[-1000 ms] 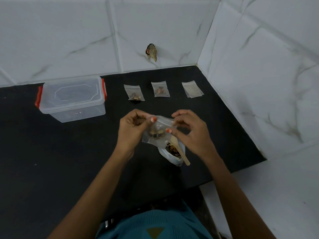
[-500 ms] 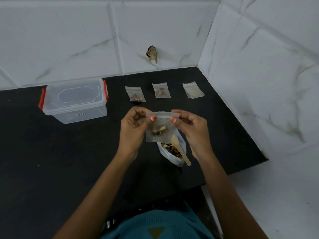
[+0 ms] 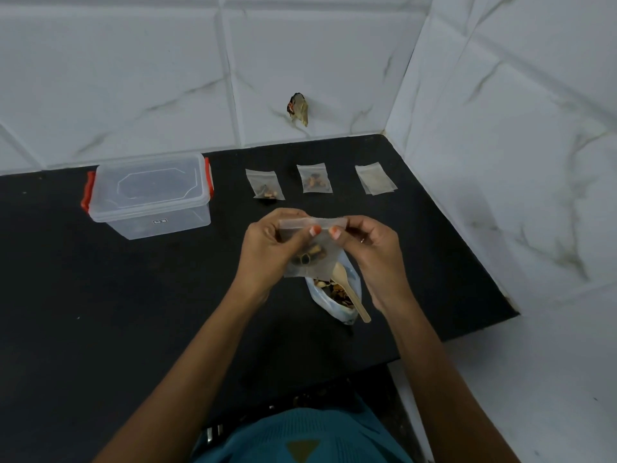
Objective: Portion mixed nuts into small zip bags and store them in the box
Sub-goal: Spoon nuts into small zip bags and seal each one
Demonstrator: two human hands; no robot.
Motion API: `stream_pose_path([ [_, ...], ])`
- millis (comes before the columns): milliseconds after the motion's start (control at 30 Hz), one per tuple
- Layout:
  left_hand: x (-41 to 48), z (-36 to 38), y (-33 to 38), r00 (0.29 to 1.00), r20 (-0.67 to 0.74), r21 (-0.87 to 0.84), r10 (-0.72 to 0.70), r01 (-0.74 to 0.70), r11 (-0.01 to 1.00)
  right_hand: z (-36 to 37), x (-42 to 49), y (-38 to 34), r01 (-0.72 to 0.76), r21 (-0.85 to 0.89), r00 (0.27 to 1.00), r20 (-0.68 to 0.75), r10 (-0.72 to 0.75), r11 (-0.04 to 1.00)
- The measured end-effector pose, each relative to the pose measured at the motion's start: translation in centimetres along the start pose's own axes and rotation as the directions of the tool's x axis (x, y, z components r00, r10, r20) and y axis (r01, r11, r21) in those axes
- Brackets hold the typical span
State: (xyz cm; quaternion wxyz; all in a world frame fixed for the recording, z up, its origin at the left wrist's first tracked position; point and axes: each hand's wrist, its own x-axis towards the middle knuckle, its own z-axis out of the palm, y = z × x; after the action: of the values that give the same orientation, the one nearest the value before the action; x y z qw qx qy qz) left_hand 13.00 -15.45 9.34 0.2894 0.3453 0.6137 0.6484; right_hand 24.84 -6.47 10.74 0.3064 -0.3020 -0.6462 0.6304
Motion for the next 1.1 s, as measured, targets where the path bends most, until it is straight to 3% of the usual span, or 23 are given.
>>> stream_pose_path([
  [133,0.1,0.0,0.2,1.000,0.007,0.018,0.019,-0.019,1.000,-0.1,-0.1,-0.5,0.031,-0.013,0.995,0.092,-0.030,0.999],
  [400,-0.4,0.5,0.1,1.000,0.004,-0.041,0.010,-0.010,0.999,0.5,0.3,0.5,0.155,-0.174,0.987,-0.019,-0.161,0.972],
  [533,-0.3,0.0,0.0,1.000,-0.016,-0.068,0.001,-0.002,0.998,0.4,0.3,0.3,0.086,-0.081,0.995,-0.052,-0.090,0.993],
  [800,0.1,-0.4,-0.2,1.000,0.012,-0.043,-0.013,0.013,0.999,-0.1,0.2,0.1,-0.029,0.025,0.993,0.113,0.026,0.999],
  [1100,0.0,0.5,0.4,0.999,-0.022,-0.096,-0.025,0.023,0.995,0.3,0.5,0.5,0.066,-0.065,0.995,-0.073,-0.071,0.996],
])
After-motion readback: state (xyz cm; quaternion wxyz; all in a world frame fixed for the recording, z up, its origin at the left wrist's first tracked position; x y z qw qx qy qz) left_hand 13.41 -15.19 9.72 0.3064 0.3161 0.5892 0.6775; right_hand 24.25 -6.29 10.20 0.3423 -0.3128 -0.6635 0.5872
